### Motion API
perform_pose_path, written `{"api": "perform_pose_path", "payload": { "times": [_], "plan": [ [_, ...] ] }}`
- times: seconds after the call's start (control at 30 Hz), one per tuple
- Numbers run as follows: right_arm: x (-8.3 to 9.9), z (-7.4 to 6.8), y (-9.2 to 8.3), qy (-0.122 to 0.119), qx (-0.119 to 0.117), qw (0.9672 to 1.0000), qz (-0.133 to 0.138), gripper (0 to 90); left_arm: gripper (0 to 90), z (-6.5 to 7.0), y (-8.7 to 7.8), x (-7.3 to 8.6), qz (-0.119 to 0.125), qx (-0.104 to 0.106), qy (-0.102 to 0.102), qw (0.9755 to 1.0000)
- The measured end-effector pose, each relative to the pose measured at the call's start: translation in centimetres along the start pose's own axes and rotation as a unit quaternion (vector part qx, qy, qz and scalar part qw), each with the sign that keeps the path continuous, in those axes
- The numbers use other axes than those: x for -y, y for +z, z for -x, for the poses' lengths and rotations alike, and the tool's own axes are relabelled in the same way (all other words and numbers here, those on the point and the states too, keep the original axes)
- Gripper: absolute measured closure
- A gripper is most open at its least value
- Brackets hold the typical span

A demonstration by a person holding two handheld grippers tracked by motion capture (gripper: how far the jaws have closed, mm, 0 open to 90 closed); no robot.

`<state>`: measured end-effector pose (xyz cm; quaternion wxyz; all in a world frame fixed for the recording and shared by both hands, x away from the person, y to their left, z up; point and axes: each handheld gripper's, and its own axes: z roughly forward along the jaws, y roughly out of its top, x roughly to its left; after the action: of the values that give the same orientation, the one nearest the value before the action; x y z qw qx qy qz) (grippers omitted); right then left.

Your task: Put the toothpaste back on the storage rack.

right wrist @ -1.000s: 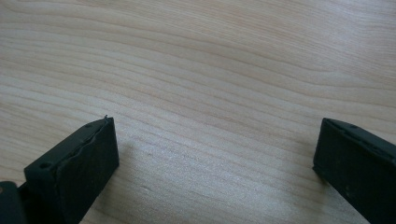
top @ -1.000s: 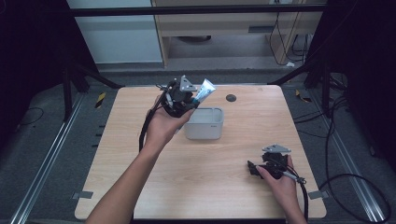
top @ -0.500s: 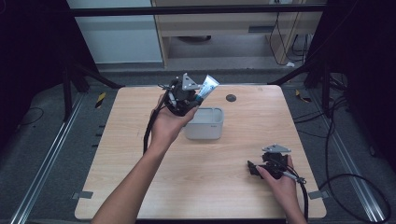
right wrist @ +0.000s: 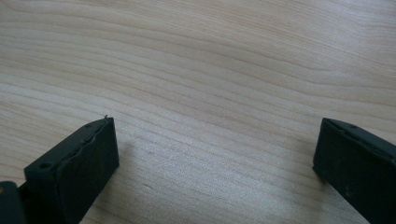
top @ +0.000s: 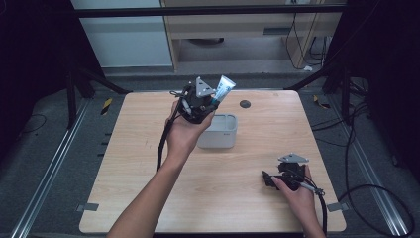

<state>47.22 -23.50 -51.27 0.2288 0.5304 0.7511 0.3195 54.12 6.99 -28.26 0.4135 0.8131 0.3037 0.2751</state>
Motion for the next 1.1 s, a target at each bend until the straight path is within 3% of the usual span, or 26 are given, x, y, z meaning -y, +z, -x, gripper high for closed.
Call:
{"api": "perform_pose_path", "payload": {
  "times": [0.33,0.57,0.73,1.1],
  "plan": [
    [0.0,0.0,0.0,0.001,0.0,1.0,0.0,0.4,78.7,0.1,0.5,0.2,0.02,-0.018,-0.016,0.9995],
    [0.0,0.0,0.0,0.001,-0.001,1.0,0.0,0.4,78.7,0.4,1.1,0.0,0.03,-0.017,-0.025,0.9991],
    [0.0,0.0,0.0,0.001,-0.001,1.0,0.0,0.4,78.7,0.4,1.7,0.1,0.036,-0.019,-0.042,0.9983],
    [0.0,0.0,0.0,0.001,-0.001,1.0,0.0,0.4,78.6,0.1,1.9,0.2,0.061,-0.036,-0.055,0.996]
  ]
}}
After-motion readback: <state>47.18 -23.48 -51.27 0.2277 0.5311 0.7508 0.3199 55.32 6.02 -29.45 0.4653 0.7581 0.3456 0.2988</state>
